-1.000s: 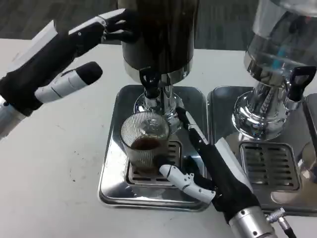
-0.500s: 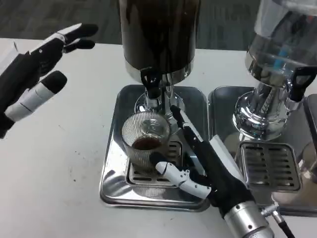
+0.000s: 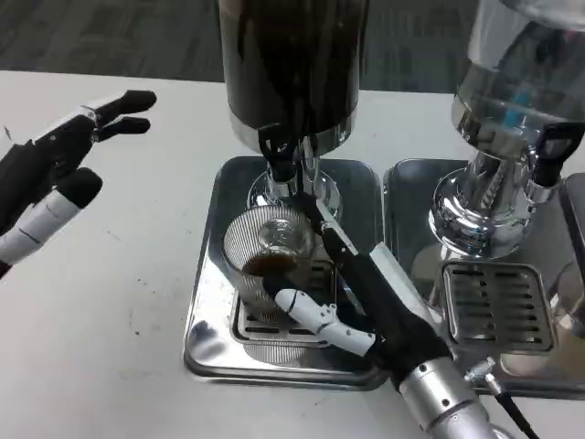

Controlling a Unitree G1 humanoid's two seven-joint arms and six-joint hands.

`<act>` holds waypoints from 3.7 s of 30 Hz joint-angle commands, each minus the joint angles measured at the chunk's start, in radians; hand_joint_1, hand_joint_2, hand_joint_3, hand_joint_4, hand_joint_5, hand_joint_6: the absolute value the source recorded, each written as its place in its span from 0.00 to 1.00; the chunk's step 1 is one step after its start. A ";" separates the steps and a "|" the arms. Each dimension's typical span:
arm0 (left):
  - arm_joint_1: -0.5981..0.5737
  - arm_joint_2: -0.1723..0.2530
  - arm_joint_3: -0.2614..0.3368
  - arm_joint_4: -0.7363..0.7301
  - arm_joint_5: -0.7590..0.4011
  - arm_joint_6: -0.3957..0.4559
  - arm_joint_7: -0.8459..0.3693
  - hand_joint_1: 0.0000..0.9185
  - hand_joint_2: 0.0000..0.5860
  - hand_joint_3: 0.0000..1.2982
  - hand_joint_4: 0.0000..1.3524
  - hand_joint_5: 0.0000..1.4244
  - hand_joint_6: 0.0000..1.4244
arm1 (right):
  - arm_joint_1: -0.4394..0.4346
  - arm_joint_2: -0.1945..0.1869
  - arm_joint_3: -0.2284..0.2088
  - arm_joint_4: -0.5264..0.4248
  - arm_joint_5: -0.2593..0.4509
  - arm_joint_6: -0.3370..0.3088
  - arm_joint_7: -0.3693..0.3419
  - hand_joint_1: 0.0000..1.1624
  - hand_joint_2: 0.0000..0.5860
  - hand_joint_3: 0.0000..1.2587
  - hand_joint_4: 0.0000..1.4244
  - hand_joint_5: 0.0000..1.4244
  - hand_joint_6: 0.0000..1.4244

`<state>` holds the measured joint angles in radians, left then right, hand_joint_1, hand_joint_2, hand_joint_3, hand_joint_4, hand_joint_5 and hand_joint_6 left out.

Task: Grasp the cup under the faucet to collect the drink, then remove the cup.

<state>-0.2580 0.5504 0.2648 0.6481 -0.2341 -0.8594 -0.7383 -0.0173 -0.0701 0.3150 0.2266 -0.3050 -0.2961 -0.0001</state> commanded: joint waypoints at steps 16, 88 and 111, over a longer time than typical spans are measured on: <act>0.054 0.019 0.011 -0.004 -0.014 0.010 0.014 0.00 0.18 0.21 0.12 0.14 0.07 | -0.093 -0.010 0.024 0.091 -0.018 -0.005 0.049 0.34 0.38 0.00 0.00 0.00 0.00; 0.095 0.054 0.025 -0.010 -0.016 0.044 -0.003 0.00 0.23 0.28 0.20 0.17 0.10 | -0.056 0.048 0.113 0.100 -0.204 0.070 -0.198 0.48 0.36 0.03 0.10 0.19 0.25; 0.097 0.060 0.020 -0.007 -0.005 0.037 0.000 0.00 0.23 0.27 0.21 0.18 0.11 | -0.005 0.053 0.130 0.103 -0.265 0.034 -0.376 0.50 0.36 0.22 0.27 0.36 0.48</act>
<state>-0.1656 0.5916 0.2903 0.6406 -0.2384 -0.8221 -0.7326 -0.0393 -0.0135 0.4414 0.3206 -0.5632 -0.2471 -0.3661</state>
